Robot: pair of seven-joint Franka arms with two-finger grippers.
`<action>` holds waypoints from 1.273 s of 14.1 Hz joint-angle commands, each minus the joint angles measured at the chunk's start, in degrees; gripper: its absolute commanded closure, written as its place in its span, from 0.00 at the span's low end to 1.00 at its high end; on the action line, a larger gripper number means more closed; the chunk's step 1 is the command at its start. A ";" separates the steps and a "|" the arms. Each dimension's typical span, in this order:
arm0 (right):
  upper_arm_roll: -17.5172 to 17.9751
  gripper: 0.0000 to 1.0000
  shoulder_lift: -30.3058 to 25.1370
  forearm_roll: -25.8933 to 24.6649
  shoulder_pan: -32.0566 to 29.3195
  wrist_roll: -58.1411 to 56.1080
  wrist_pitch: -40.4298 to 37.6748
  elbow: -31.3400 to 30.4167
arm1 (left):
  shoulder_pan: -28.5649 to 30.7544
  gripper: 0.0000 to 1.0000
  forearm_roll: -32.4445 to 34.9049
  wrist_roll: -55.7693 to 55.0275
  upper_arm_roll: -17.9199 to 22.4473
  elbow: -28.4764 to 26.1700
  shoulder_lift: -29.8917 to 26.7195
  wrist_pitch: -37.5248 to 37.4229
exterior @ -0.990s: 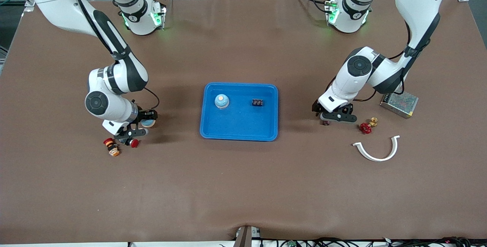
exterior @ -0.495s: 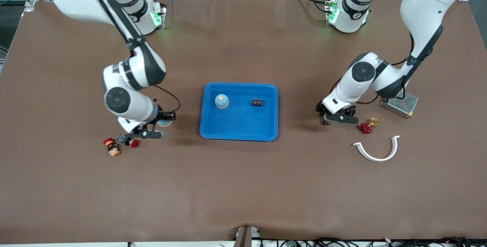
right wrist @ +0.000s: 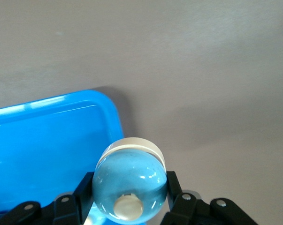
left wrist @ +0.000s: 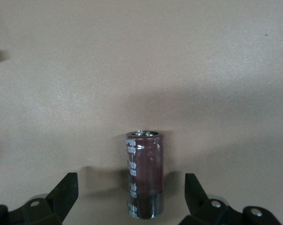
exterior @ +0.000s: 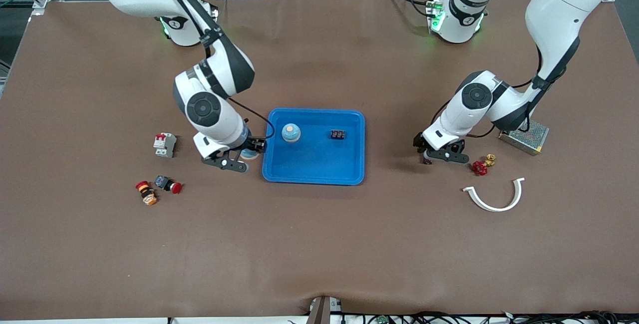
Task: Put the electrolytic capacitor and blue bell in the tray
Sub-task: 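Place the bell in the tray with the right gripper while the left gripper lifts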
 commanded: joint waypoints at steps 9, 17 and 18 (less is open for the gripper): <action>-0.41 0.61 10.96 0.41 7.12 11.13 6.40 7.87 | -2.06 1.00 1.62 -5.96 -0.52 0.25 -0.46 0.12; -0.76 0.60 13.43 -0.56 7.13 11.31 9.13 7.61 | -1.35 1.00 1.44 -9.91 -0.52 2.09 -0.98 -2.24; -0.76 0.60 13.87 -0.64 7.13 11.22 9.66 7.53 | -1.35 1.00 1.35 -11.05 -0.70 3.23 -1.25 -4.43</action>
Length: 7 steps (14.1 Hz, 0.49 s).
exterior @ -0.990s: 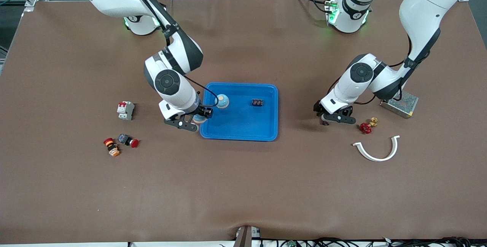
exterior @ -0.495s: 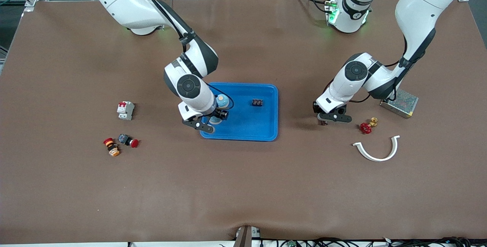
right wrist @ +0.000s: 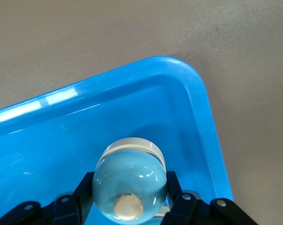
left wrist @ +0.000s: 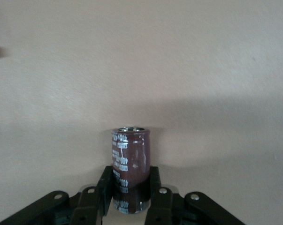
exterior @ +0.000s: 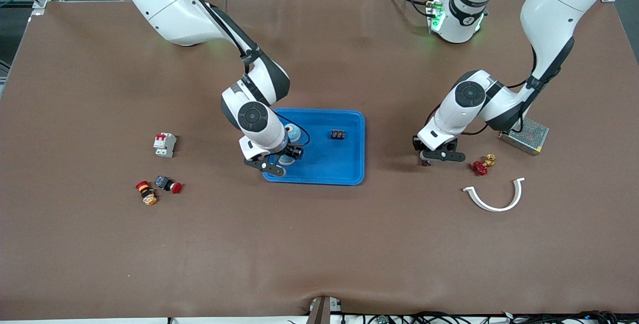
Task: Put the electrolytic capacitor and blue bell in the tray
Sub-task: 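Place the bell in the tray with the right gripper while the left gripper lifts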
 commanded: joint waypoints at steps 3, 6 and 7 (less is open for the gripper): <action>-0.28 0.60 1.93 -0.68 0.84 0.89 0.93 1.22 | 0.11 1.00 0.36 -8.09 -1.63 2.47 -1.93 -5.41; -0.36 0.59 1.93 -2.79 0.75 0.89 0.84 0.87 | 0.02 1.00 -0.08 -14.94 -2.42 2.47 -1.93 -5.50; -0.45 0.59 2.01 -2.97 0.75 0.89 0.84 0.87 | 0.02 1.00 -0.69 -17.32 -2.78 2.47 -2.02 -6.19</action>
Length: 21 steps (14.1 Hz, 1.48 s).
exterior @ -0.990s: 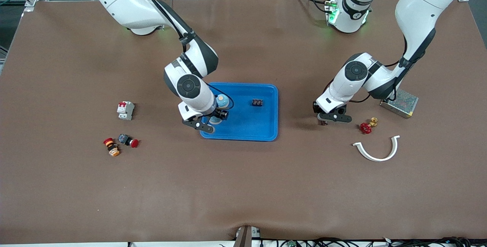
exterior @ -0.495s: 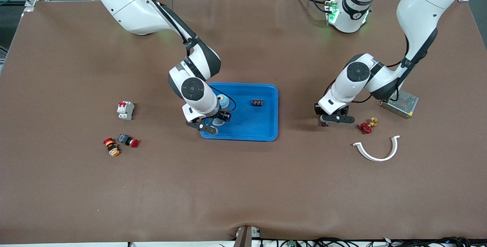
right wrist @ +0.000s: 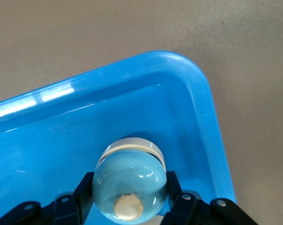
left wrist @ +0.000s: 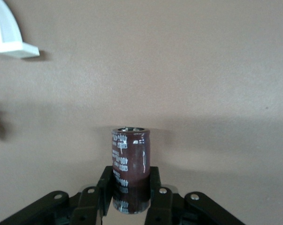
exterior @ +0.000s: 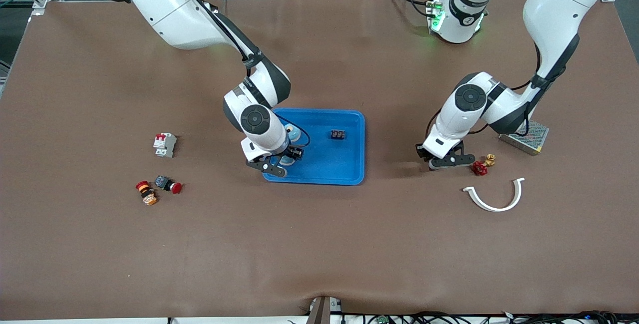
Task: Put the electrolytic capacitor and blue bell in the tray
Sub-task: 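Place the bell in the tray with the right gripper while the left gripper lifts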
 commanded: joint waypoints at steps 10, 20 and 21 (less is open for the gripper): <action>-0.35 0.00 0.08 -1.29 0.69 0.89 -1.14 0.96 | -3.95 1.00 -8.58 -37.43 -9.91 9.13 -1.28 -12.69; 0.09 0.00 -16.69 -0.59 -3.08 -12.80 -24.59 0.26 | -9.50 1.00 -9.64 -65.55 -9.73 16.78 1.70 -12.60; 0.09 0.00 -18.36 -0.50 -3.43 -14.21 -26.70 0.00 | -9.67 1.00 -9.47 -67.57 -9.73 17.48 2.23 -12.60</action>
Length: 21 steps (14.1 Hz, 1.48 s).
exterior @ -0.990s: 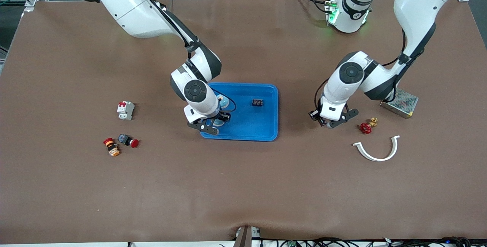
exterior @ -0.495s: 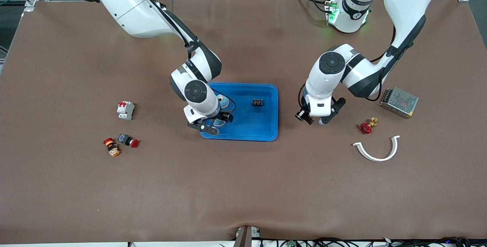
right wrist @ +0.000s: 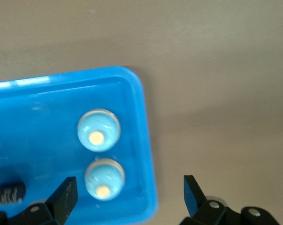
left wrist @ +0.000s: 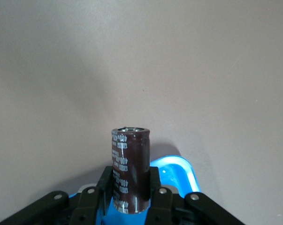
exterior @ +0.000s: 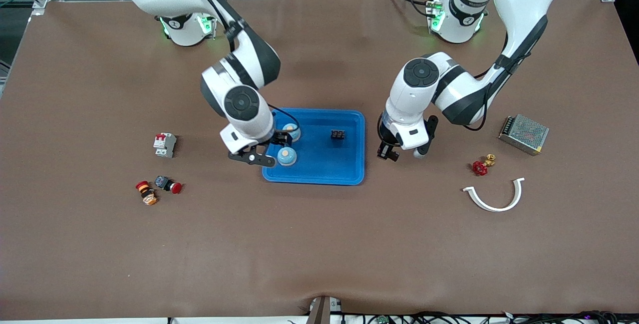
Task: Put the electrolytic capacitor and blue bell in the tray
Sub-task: 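Withdraw the right gripper while the left gripper carries the capacitor over the tray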
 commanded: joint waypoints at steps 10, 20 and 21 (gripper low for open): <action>0.09 0.00 -27.15 0.03 -16.03 -30.05 -12.51 -11.58 | -21.70 1.00 -1.27 -16.56 14.93 16.32 8.97 -2.58; -0.61 0.00 -28.66 -0.14 -34.95 -48.19 -14.98 -2.01 | -38.15 1.00 -2.32 -21.94 27.07 27.23 17.24 -5.40; -0.52 0.00 -28.57 -0.14 -34.86 -47.75 -15.15 -1.83 | -38.94 1.00 -2.41 -22.03 27.60 27.68 17.86 -5.40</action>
